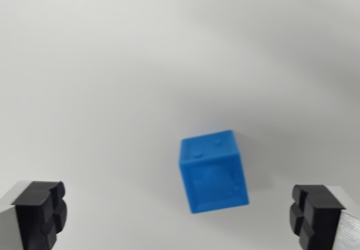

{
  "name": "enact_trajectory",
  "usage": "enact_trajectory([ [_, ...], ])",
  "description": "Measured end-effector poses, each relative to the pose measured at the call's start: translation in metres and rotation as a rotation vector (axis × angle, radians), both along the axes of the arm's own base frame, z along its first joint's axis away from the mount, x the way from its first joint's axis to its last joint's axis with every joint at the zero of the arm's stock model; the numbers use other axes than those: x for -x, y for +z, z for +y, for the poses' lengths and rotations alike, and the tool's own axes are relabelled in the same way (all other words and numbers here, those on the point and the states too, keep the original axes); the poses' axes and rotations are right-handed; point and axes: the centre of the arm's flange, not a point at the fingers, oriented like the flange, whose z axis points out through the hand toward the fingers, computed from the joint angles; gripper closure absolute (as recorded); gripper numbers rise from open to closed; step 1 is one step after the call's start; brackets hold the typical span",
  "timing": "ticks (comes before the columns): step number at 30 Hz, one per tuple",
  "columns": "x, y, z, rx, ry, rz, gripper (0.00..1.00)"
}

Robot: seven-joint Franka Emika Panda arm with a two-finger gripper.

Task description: Stack cube

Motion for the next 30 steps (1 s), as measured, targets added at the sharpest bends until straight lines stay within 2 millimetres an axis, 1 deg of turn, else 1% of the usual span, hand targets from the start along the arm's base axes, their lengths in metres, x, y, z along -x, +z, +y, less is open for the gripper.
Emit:
enact_trajectory([
  [23, 0.053, -0.061, -0.047, 0.001, 0.264, -0.043, 0.00],
  [27, 0.059, -0.072, -0.053, 0.001, 0.282, -0.047, 0.00],
  [30, 0.059, -0.087, -0.053, 0.001, 0.285, -0.046, 0.00],
])
